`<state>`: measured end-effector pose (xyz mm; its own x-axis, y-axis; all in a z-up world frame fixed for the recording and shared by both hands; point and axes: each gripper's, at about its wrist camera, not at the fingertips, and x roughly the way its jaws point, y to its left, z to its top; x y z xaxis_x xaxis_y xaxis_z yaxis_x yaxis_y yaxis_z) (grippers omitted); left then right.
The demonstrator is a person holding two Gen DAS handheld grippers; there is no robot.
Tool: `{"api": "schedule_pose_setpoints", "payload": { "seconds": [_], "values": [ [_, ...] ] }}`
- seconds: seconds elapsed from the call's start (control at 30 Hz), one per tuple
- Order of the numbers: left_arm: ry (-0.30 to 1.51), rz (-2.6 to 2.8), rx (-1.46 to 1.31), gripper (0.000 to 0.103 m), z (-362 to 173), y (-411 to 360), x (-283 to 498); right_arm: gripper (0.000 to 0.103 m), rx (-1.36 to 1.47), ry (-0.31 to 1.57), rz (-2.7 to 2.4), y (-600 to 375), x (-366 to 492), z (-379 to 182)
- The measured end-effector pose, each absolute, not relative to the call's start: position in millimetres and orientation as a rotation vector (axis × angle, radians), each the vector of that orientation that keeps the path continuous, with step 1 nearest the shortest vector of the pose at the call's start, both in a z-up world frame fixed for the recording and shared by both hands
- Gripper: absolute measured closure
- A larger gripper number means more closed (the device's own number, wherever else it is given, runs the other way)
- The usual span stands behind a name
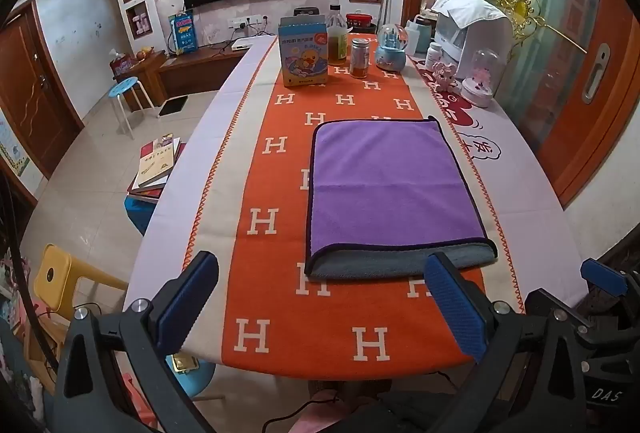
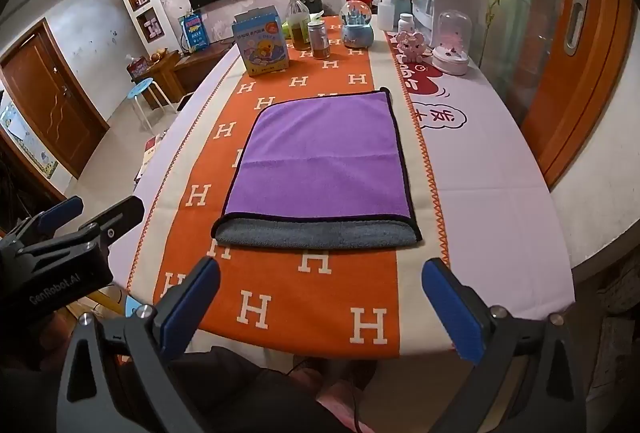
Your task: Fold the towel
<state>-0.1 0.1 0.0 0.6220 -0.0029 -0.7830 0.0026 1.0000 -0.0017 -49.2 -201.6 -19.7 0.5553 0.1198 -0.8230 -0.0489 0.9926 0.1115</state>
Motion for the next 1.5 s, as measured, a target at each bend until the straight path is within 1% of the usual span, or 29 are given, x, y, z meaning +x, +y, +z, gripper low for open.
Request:
{"api": "schedule_pose_setpoints", "payload": {
  "seconds": [1.0, 1.5],
  "values": [
    [0.903, -0.005, 0.003, 0.001, -3.0, -0.9, 0.4, 0.002, 0.07, 0.996, 0.092, -203.9, -53.0, -23.6],
    [0.948, -0.049, 0.016, 0.001, -12.3, 12.8, 6.6, 0.002, 0.087, 1.034, 0.033, -191.3, -44.6, -30.5]
  ]
}}
